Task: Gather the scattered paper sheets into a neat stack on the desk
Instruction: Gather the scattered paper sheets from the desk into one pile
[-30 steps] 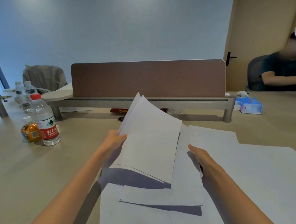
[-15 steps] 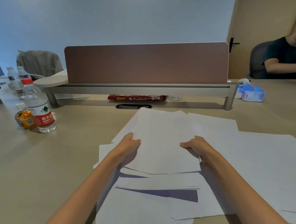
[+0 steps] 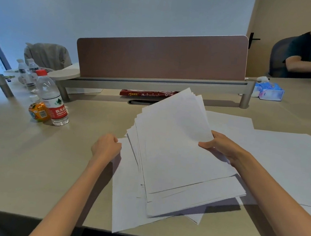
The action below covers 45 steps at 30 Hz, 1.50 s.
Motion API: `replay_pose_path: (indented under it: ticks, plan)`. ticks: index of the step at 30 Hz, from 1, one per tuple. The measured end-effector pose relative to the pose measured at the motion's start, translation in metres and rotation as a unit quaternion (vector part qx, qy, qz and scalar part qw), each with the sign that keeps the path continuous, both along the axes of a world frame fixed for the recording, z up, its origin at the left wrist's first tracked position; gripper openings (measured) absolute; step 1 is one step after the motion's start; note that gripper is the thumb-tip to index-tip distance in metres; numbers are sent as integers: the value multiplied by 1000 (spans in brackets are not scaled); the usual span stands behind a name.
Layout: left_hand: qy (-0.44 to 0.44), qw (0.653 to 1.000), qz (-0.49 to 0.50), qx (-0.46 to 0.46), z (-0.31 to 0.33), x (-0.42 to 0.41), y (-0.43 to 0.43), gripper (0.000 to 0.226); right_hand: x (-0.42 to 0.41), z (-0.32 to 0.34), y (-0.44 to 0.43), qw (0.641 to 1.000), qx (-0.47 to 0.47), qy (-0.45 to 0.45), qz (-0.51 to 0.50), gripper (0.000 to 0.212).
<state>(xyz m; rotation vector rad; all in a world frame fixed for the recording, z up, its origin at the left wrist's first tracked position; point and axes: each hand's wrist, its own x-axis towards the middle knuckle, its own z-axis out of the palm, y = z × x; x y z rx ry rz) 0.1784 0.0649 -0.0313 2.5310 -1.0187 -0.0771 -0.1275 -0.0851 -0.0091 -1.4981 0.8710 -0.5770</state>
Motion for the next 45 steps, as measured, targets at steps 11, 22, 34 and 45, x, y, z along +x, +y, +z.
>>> replay_pose_path:
  ticks: [11,22,34,45]
  plan:
    - [22,993,9,118,11,-10,15,38,-3,-14,5,987,-72,144,24,42]
    - [86,993,51,69,9,-4,5,61,-2,-21,13,991,-26,131,9,42]
    - [44,995,53,75,11,-16,0,36,-1,-23,11,989,-39,145,-4,37]
    - [33,994,64,84,9,-23,-9,51,-1,-22,12,989,-42,144,-3,30]
